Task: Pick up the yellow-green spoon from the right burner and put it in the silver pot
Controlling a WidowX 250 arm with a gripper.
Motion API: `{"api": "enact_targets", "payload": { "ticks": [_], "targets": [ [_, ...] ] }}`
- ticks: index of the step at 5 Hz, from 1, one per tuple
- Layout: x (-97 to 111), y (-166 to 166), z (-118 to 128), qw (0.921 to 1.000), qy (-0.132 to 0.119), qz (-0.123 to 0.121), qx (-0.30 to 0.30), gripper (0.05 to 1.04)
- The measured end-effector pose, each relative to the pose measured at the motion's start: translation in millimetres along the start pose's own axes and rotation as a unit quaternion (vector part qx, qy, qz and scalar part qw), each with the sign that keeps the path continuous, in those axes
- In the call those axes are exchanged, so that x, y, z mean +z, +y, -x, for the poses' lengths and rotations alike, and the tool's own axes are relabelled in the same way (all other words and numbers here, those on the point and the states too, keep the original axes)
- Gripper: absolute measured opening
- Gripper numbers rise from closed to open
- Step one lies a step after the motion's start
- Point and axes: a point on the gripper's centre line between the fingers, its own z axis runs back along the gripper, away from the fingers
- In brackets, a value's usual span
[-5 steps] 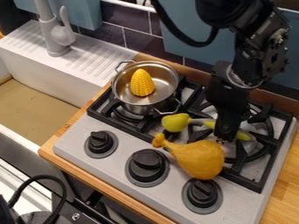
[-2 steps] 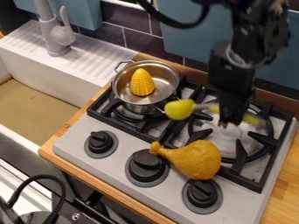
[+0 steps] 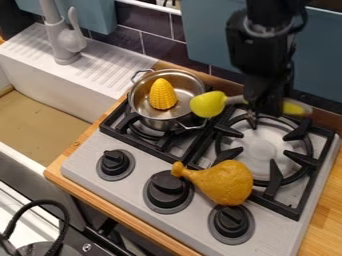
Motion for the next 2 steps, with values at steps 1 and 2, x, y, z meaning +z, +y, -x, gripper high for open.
{"api": "enact_targets", "payload": {
  "ticks": [1, 2],
  "targets": [
    [11.9, -1.7, -16.6, 1.0000, -0.007, 0.000, -0.005, 0.245],
    [15.1, -4.0, -53.2, 0.9984, -0.054, -0.015, -0.011, 0.245]
  ]
}}
